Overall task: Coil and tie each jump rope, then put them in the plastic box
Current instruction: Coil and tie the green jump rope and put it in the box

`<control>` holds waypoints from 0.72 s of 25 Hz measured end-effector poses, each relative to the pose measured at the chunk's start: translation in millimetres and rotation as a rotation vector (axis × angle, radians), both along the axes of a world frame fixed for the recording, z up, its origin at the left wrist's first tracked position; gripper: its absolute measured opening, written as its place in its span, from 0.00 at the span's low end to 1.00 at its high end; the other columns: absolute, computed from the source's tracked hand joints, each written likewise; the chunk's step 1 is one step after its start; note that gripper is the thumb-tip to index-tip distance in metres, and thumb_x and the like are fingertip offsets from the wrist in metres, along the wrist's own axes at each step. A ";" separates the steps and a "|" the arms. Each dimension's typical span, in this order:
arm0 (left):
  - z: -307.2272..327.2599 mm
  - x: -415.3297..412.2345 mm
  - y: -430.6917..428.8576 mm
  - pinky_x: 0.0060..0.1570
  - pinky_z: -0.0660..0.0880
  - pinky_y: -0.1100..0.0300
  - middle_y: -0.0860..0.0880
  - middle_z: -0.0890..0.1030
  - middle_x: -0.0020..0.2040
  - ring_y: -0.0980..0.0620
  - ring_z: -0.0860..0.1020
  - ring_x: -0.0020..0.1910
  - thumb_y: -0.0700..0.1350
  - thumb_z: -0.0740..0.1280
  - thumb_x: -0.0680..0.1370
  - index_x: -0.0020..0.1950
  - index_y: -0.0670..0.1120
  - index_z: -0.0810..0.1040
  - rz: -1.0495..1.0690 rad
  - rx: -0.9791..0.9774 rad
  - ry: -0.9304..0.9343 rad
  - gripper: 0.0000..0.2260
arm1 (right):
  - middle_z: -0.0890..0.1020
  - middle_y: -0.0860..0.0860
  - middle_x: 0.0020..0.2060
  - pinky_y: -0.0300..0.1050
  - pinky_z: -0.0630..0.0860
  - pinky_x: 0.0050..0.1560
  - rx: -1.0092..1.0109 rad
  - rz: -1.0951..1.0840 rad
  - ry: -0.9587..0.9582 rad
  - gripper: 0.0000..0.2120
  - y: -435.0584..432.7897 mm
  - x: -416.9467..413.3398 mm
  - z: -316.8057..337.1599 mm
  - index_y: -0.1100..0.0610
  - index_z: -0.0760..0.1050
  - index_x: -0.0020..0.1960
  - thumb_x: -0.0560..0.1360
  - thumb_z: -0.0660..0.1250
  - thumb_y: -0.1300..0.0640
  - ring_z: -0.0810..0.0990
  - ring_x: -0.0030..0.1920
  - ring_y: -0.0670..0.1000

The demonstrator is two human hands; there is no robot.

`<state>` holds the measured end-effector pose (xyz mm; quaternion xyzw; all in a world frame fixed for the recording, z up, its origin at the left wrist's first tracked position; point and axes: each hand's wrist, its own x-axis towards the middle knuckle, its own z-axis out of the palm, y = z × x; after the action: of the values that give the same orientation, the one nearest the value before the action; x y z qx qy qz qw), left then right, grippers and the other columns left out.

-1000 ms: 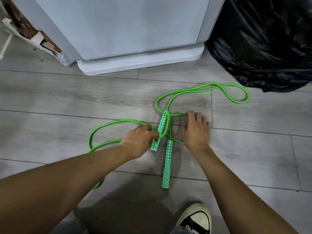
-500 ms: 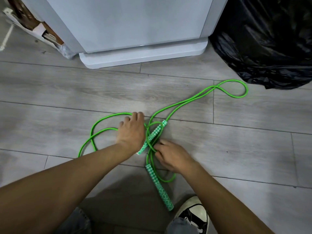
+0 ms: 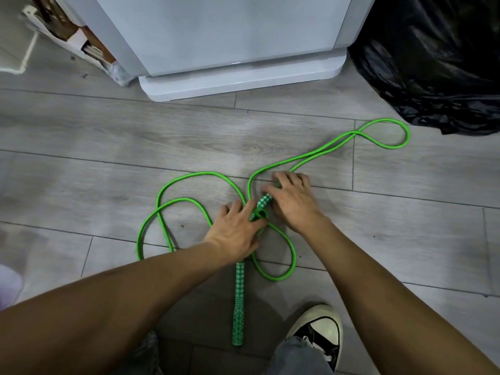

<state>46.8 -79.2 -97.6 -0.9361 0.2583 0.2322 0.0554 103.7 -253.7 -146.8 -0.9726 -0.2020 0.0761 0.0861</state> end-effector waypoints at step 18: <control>175.3 33.2 -4.9 0.53 0.72 0.45 0.44 0.76 0.56 0.39 0.74 0.54 0.50 0.65 0.72 0.59 0.45 0.72 0.267 -0.436 -0.155 0.18 | 0.80 0.46 0.39 0.44 0.69 0.42 0.319 -0.128 0.219 0.09 -52.2 -5.6 237.2 0.47 0.78 0.56 0.77 0.67 0.48 0.77 0.43 0.51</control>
<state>80.0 -84.1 77.7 -0.9667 0.1715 0.1040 -0.1588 98.1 -305.9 90.4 -0.9434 -0.1386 0.1427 0.2654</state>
